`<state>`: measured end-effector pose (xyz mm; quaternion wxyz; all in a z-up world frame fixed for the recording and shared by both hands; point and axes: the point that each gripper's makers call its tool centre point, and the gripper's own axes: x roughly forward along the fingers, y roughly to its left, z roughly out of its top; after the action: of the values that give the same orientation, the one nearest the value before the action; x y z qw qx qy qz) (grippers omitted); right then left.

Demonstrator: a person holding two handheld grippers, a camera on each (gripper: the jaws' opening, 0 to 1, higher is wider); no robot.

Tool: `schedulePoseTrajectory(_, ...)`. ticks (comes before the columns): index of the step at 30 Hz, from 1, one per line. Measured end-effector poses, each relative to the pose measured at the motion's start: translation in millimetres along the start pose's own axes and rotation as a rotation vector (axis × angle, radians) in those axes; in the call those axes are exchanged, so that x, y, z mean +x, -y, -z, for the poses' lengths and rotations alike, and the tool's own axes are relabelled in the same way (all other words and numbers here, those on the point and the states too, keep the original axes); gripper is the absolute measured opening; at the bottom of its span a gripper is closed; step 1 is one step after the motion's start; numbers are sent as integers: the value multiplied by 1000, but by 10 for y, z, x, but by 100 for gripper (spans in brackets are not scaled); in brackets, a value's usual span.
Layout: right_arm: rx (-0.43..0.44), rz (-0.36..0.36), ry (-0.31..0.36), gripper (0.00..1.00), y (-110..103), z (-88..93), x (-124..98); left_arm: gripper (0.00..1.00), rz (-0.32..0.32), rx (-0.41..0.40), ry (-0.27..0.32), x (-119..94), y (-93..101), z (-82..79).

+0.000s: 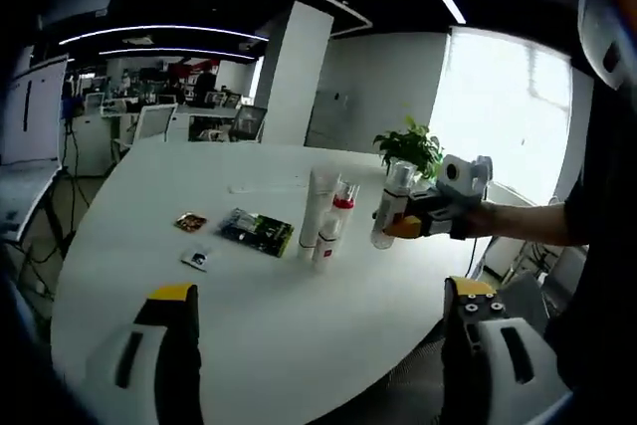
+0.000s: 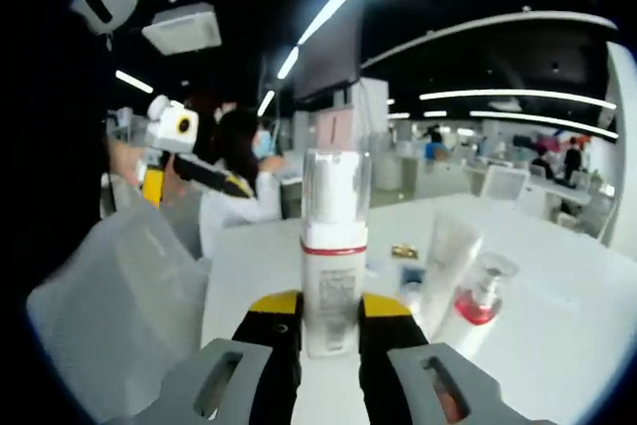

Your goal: Arrange the skincare products in the storage area until every visible bottle or jar stands upright without overlapping.

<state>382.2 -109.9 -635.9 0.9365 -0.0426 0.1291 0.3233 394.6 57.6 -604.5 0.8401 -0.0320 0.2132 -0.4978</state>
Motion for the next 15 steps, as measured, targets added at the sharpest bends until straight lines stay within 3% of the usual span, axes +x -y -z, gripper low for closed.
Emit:
schedulePoseTrajectory(5, 16, 20, 21, 12, 147, 174, 32, 99, -100, 66, 7, 13, -120, 32)
schedulePoseTrajectory(7, 20, 26, 11, 12, 209, 320, 59, 99, -138, 105, -14, -3, -166, 92)
schedulePoseTrajectory(15, 25, 20, -9, 12, 346, 663, 182, 99, -166, 29, -61, 76, -289, 242)
